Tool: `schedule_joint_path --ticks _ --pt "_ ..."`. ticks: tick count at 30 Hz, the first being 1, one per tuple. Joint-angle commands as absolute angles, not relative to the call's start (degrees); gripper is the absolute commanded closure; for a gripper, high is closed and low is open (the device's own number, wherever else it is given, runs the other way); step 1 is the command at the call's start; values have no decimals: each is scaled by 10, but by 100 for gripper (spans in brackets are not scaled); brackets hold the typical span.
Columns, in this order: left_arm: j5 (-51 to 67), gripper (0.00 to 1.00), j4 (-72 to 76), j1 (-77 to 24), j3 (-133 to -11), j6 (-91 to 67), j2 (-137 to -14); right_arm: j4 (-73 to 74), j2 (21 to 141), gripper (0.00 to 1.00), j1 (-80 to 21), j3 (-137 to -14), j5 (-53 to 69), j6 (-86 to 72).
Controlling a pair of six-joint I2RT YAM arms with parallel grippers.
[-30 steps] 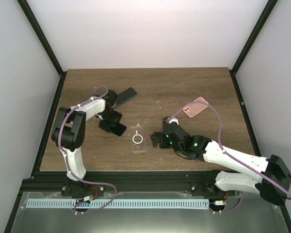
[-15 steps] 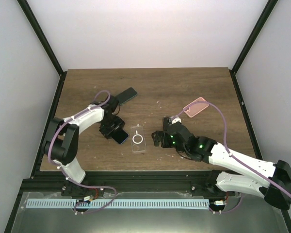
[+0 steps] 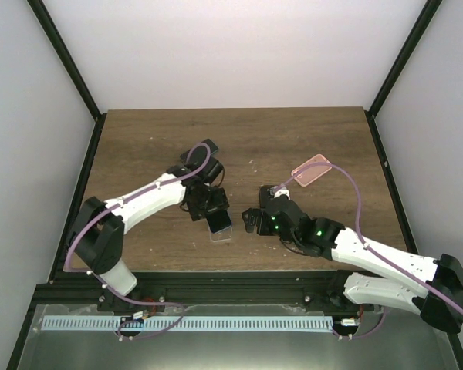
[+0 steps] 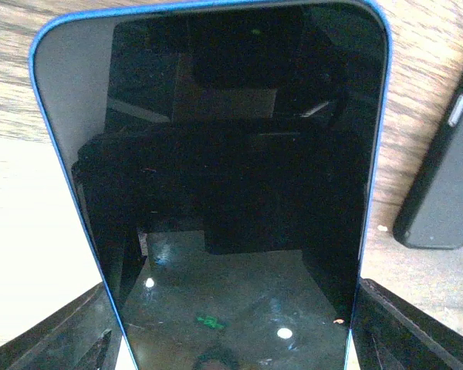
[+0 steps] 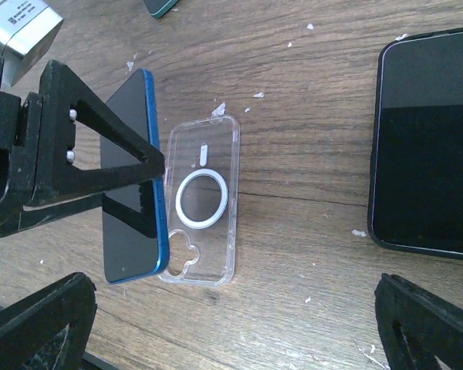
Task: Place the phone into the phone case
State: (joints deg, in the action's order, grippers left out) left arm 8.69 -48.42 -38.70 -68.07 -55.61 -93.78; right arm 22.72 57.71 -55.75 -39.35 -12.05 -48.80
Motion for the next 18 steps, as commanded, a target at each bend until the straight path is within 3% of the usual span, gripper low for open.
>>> schedule_joint_path --ticks 1,18 --pt "87 36 -469 -406 -707 -527 -956 223 568 0 -561 -389 -143 -500" --pt "102 37 -440 -412 -706 -459 -1022 242 535 0 -561 -376 -177 -509"
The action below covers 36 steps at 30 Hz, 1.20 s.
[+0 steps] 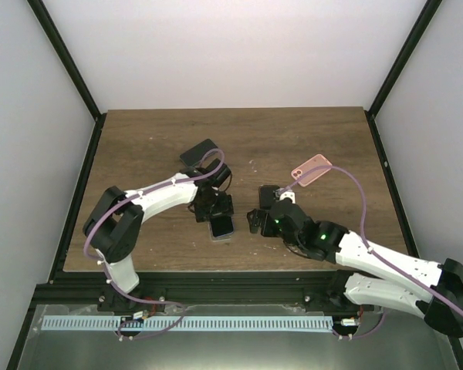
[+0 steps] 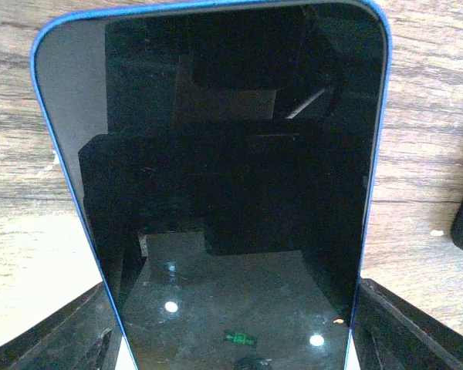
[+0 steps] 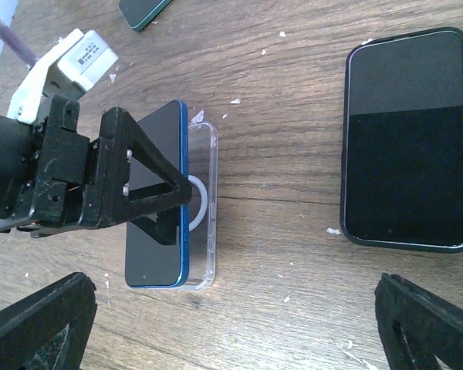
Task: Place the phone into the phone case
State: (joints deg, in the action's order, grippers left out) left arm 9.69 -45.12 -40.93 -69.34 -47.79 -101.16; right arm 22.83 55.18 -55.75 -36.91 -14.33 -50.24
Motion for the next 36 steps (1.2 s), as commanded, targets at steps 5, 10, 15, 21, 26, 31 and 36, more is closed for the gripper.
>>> schedule_joint_path --ticks 5,10,15,21,26,31,36 --pt "96 38 -438 -411 -708 -454 -1034 235 525 0 -561 -369 -179 -510" --pt "89 38 -442 -412 -709 -452 -1046 234 526 0 -560 -366 -175 -513" --pt "86 34 -444 -412 -707 -452 -1054 235 521 0 -561 -362 -177 -514" --pt "77 25 -450 -412 -709 -447 -1052 231 519 0 -561 -360 -175 -514" --pt "71 17 -464 -412 -712 -443 -1044 221 519 0 -561 -357 -171 -509" --pt "76 13 -465 -411 -709 -444 -1044 217 522 0 -561 -356 -170 -508" --pt "82 12 -467 -412 -712 -445 -1039 215 525 0 -561 -357 -164 -507"
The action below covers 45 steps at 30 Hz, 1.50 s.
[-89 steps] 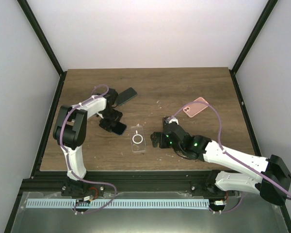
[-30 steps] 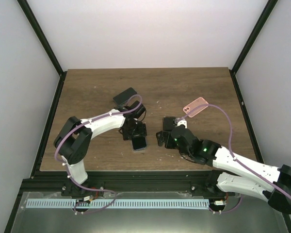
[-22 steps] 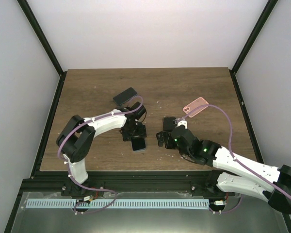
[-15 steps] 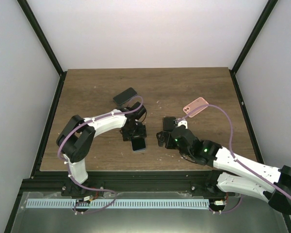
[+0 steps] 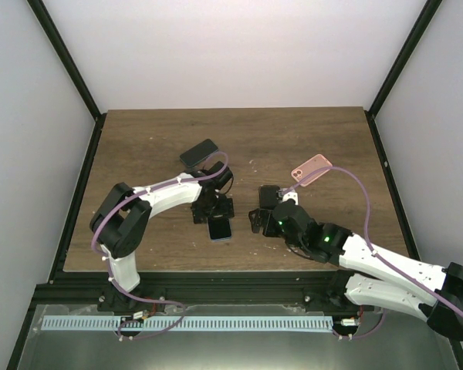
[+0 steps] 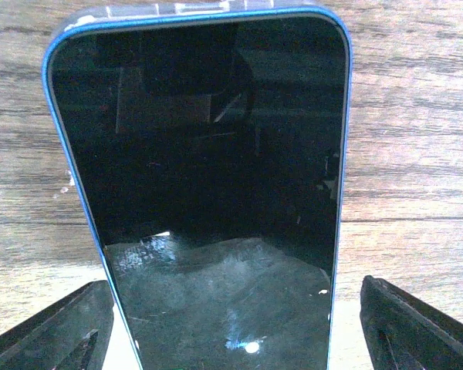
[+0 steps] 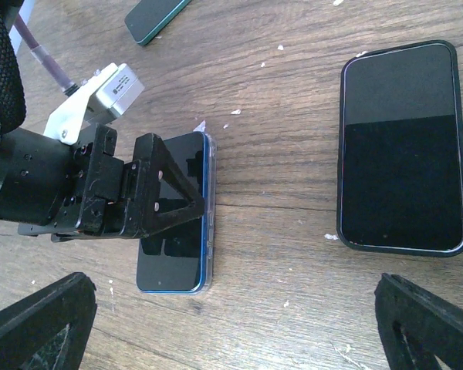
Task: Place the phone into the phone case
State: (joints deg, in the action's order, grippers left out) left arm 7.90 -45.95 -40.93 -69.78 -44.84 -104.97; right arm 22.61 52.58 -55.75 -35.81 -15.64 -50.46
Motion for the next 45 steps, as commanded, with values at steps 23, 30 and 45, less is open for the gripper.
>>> schedule_joint_path --ticks 23,30,45 --pt "186 30 -302 -254 -519 -369 -842 91 681 51 -559 -407 -52 -449" --pt "312 44 -169 -212 -439 -378 -853 64 803 63 -540 -454 -15 -423" --pt "316 75 -139 -190 -487 -340 -962 7 963 62 -451 -505 73 -393"
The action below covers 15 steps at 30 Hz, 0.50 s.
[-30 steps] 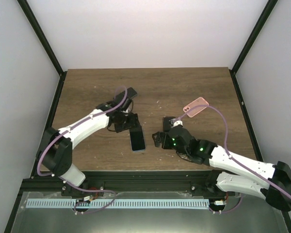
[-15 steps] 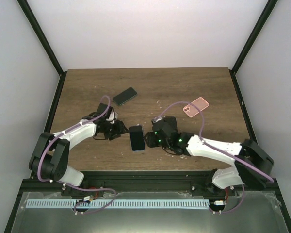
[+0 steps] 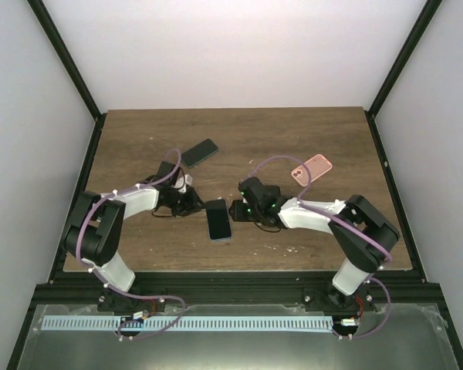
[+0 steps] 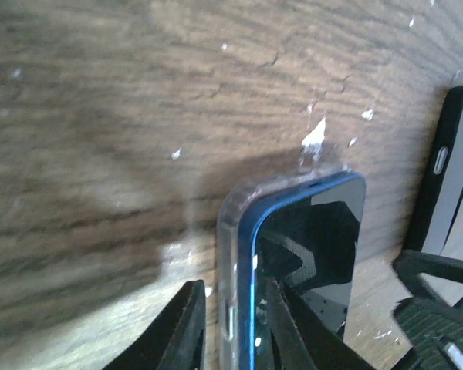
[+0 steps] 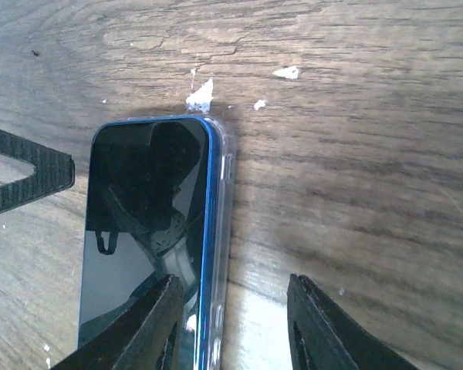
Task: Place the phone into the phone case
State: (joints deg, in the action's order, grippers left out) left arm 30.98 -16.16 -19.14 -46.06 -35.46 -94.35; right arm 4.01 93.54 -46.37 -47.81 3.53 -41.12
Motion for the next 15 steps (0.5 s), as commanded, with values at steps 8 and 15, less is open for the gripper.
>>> schedule_joint_path --ticks 8,15 --pt "298 95 -141 -193 -496 -344 -1019 -2 1046 70 -446 -547 108 -374" --pt "273 98 -169 -207 -499 -336 -1025 -23 1053 73 -446 -538 117 -377"
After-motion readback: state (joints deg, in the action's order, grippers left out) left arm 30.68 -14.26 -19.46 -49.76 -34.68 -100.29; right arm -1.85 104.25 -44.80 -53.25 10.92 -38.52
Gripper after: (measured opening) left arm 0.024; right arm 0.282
